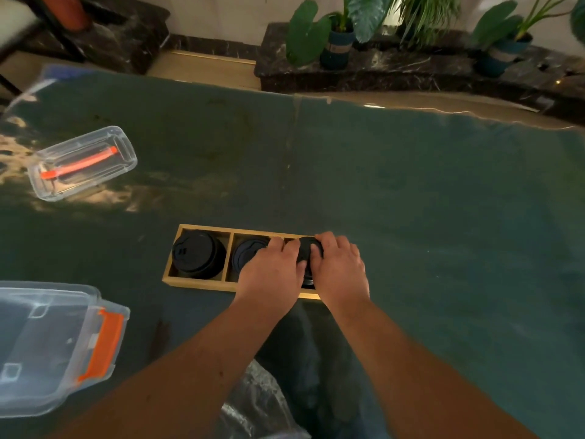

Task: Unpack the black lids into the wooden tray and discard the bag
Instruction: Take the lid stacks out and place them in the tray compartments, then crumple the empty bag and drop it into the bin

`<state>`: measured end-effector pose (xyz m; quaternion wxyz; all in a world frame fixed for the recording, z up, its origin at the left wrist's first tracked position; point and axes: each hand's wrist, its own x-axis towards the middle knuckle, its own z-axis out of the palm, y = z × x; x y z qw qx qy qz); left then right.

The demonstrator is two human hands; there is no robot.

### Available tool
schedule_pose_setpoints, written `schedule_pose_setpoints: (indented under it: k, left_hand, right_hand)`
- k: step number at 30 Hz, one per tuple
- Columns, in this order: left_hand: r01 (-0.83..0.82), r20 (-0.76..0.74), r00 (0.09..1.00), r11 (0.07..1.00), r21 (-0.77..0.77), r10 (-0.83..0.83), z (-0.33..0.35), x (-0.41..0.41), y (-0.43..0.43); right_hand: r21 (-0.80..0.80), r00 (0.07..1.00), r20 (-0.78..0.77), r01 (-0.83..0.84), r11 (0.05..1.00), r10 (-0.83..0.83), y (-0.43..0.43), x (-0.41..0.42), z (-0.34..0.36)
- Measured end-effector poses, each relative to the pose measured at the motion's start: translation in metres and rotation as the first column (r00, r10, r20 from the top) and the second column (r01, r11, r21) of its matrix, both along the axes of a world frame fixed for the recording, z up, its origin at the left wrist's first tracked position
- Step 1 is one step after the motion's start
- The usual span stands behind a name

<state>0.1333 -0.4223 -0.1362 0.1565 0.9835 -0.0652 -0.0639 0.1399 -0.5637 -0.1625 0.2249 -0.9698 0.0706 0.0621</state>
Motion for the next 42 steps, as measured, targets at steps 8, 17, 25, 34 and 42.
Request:
schedule_pose_setpoints:
  k: [8,17,25,34,42]
  left_hand:
    - [-0.178,0.12,0.971,0.961,-0.213,0.206,0.016,-0.073,0.052]
    - [-0.504,0.321,0.763,0.828,-0.247,0.561,0.005,-0.191,0.137]
    - [-0.955,-0.364,0.293,0.254,-0.152,0.884,-0.021,-0.29,0.148]
    - [-0.912,-0.858,0.398,0.042,-0.407,0.324,0.01,-0.279,0.135]
    - [-0.559,-0.521,0.817,0.116,-0.821,0.247,0.229,-0.151,0.179]
  right_hand:
    - [-0.009,0.992,0.119,-0.03,1.0,0.031,0.012,-0.005,0.032]
    - [0.215,0.913,0.197,-0.395,0.893,0.357,0.066,-0.099,0.028]
    - [0.237,0.881,-0.301,-0.301,0.924,0.365,0.083,-0.158,-0.01]
    - [0.4,0.863,-0.438,-0.063,0.914,0.251,0.096,-0.176,0.013]
    - [0.591,0.975,0.161,-0.219,0.777,0.152,0.104,-0.115,0.277]
